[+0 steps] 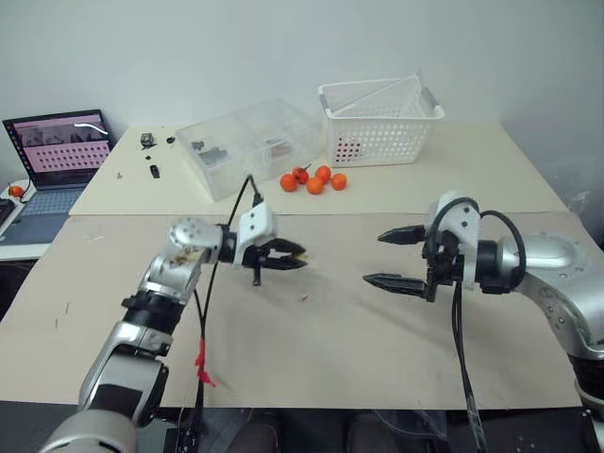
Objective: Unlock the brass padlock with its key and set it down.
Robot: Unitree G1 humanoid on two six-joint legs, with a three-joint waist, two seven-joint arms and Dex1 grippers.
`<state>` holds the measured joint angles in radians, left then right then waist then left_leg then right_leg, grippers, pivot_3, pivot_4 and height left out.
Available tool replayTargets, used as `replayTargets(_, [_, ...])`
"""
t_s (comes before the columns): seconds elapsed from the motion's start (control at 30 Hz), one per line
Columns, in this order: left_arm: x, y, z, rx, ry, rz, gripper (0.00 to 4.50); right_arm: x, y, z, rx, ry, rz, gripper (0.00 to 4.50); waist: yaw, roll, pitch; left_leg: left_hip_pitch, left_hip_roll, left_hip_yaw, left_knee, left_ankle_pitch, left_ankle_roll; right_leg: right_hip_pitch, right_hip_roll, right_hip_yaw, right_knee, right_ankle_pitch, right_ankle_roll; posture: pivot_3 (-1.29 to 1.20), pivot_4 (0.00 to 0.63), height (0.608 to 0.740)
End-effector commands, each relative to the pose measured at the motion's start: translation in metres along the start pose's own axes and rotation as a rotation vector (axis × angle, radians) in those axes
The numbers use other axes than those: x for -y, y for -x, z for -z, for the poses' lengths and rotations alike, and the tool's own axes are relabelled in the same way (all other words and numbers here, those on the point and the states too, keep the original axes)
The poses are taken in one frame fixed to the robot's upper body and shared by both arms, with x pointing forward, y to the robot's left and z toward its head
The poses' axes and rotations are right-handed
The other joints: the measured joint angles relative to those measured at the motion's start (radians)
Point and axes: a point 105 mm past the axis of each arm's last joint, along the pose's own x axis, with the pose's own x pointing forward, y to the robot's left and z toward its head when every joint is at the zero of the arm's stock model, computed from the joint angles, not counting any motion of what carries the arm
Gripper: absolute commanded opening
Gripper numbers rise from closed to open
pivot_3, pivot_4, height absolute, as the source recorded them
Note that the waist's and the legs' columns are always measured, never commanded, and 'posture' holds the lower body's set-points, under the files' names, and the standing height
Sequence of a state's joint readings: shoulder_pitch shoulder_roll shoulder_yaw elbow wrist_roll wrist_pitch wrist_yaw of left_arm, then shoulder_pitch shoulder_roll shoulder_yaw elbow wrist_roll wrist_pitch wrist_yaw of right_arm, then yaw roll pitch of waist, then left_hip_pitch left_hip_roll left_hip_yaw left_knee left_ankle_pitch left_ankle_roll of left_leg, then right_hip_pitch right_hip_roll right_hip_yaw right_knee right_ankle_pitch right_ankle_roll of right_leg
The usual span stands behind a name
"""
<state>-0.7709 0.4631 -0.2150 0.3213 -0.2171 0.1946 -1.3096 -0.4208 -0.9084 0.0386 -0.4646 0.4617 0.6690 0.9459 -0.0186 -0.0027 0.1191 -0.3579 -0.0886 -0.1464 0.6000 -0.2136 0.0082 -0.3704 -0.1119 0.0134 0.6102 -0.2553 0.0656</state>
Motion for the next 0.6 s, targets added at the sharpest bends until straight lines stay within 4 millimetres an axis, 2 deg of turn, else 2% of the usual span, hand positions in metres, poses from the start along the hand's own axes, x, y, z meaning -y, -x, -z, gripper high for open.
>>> replayTargets(0.03, [-0.002, -0.002, -0.022, 0.043, -0.032, 0.041, 0.78, -0.001, -0.003, -0.014, 0.032, 0.177, 0.017, 4.5, -0.006, 0.0, 0.0, 0.0, 0.0, 0.0, 0.0, 0.0, 0.001, 0.0, 0.0, 0.0, 0.0, 0.0, 0.0, 0.0, 0.15, 0.74])
replayTargets(0.37, [0.007, -0.018, -0.032, 0.072, 0.015, 0.165, 0.78, -0.006, -0.022, -0.016, 0.086, 0.564, 0.158, 4.5, 0.003, 0.0, 0.0, 0.0, 0.0, 0.0, 0.003, -0.001, 0.001, 0.0, 0.001, 0.0, 0.001, 0.0, 0.0, 0.0, 0.15, 0.74])
replayTargets(0.6, [0.009, -0.027, -0.031, 0.06, 0.037, 0.225, 0.78, -0.019, -0.029, -0.015, 0.127, 0.729, 0.18, 4.5, 0.004, 0.0, 0.0, 0.0, 0.0, 0.001, 0.004, -0.001, 0.001, 0.0, 0.002, 0.0, 0.001, 0.0, 0.0, 0.0, 0.15, 0.74])
